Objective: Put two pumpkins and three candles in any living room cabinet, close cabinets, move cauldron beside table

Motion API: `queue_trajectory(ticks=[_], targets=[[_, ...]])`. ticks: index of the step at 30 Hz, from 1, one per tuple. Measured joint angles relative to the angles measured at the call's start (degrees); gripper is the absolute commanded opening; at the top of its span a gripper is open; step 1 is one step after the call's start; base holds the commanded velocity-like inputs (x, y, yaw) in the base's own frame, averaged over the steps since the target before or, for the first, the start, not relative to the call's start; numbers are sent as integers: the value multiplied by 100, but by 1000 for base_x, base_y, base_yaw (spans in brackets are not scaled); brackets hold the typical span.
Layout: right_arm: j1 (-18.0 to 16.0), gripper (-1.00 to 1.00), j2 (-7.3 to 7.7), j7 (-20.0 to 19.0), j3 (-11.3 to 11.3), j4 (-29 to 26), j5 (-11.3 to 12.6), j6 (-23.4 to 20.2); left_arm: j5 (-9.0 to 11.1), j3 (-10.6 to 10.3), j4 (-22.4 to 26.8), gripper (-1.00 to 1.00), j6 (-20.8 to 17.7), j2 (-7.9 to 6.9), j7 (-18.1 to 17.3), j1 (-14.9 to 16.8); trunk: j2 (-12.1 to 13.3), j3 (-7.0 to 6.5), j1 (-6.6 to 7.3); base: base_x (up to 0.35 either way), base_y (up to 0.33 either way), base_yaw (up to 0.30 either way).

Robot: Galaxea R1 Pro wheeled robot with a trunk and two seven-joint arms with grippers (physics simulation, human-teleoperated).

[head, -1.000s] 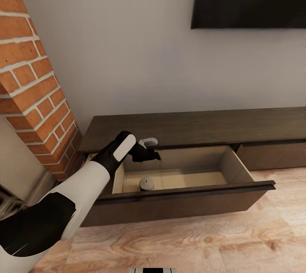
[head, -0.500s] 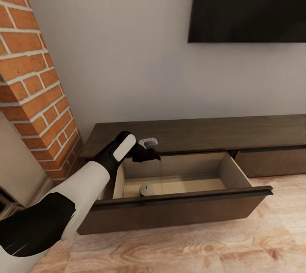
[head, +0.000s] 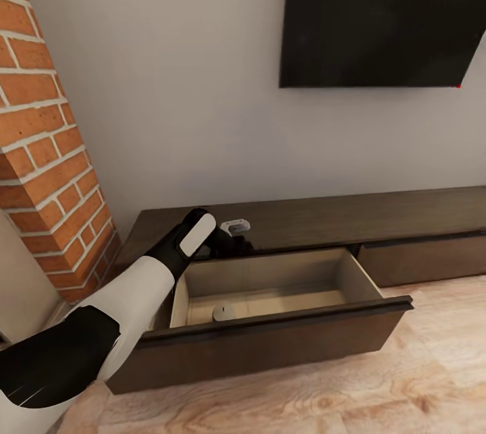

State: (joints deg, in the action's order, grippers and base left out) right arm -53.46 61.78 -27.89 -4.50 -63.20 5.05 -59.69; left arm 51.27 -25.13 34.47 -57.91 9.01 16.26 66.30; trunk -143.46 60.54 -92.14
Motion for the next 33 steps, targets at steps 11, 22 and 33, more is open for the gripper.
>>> queue_trajectory(ticks=[11,22,33], targets=[[-2,100,-179,18,-2,135,-220,-4,0,0,0,100,0,0,5,-2,15,-244,28,0,0,-291],[-1,100,-384,26,-10,569,-226,-6,-11,6,0,100,8,0,20,-2,183,-443,132,0,0,-254],[-6,100,-685,61,-5,695,-809,-14,-2,25,2,100,14,-10,32,-7,305,-424,199,-8,0,-71]])
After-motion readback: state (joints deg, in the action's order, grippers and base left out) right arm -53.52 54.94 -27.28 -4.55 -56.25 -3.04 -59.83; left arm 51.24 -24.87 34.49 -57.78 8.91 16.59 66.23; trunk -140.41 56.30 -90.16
